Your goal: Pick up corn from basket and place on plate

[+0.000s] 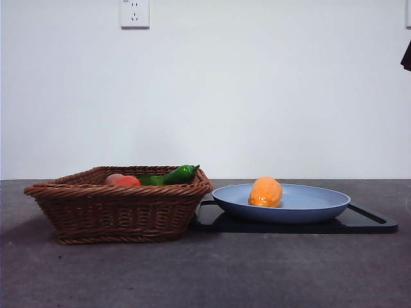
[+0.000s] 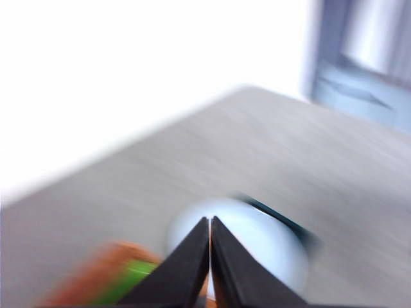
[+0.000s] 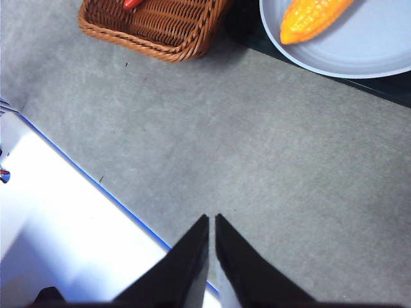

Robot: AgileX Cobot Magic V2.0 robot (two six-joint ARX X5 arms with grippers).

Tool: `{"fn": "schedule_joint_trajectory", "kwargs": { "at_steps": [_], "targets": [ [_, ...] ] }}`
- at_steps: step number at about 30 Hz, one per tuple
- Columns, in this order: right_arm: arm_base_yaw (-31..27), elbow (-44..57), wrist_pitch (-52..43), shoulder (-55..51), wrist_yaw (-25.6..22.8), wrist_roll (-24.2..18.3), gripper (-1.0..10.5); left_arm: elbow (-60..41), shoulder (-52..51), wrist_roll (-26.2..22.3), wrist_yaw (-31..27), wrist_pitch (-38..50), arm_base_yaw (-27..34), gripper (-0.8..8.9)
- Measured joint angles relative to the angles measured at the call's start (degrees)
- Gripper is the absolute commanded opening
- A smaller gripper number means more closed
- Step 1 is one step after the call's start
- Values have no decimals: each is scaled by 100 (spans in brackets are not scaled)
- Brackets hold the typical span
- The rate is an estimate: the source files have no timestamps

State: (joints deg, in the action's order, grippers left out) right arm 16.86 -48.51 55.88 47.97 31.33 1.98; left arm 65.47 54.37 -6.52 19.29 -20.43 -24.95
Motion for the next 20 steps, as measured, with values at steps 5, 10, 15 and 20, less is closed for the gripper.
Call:
{"fn": "schedule_joint_trajectory", "kwargs": {
  "at_steps": [5,10,15,20],
  "targets": [
    [0,0,2,0,0,0,4,-1755,-1408,46,-2,1534,1331,3],
    [0,0,2,0,0,0,4,-2966,-2404,59,-238,1963,1958,3],
    [0,0,2,0,0,0,4,-4118,-3305,83,-782,1974,2210,3],
    [0,0,2,0,2,0,4,-5049,-4048,133,-1021,1939,2286,3]
  ]
}}
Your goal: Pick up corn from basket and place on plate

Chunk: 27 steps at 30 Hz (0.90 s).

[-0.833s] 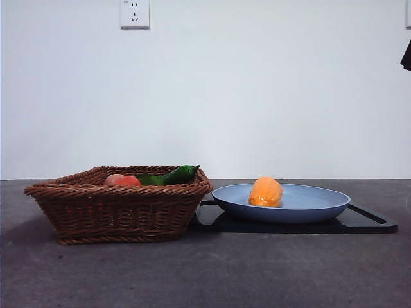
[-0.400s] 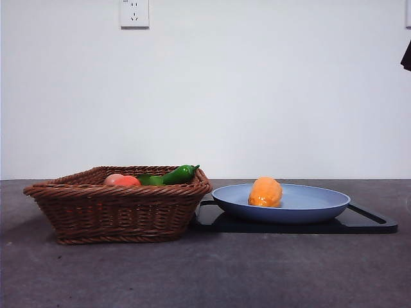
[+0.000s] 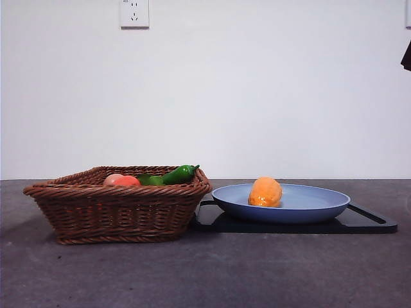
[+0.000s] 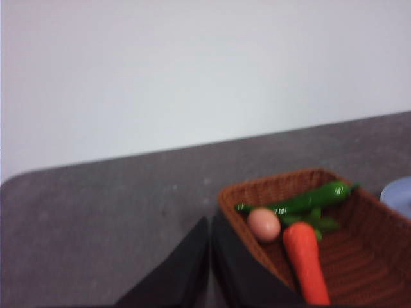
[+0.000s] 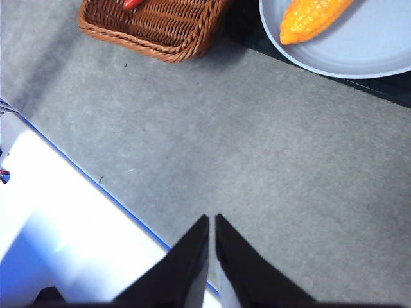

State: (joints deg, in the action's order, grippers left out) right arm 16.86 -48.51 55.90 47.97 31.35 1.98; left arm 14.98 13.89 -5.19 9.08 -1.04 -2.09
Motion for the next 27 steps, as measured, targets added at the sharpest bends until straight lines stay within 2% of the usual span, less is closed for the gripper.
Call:
{"fn": "schedule_joint_trajectory", "kwargs": {
  "at_steps": [13,21,27],
  "targets": [
    [0,0,0,0,0,0,4,-1298,-1040,17,-17,-96,20,3],
    [0,0,0,2,-2,0,4,-1320,-1370,22,-20,-870,33,3],
    [0,0,0,0,-2,0,4,-1320,-1360,44,-22,-876,37,3]
  ]
}}
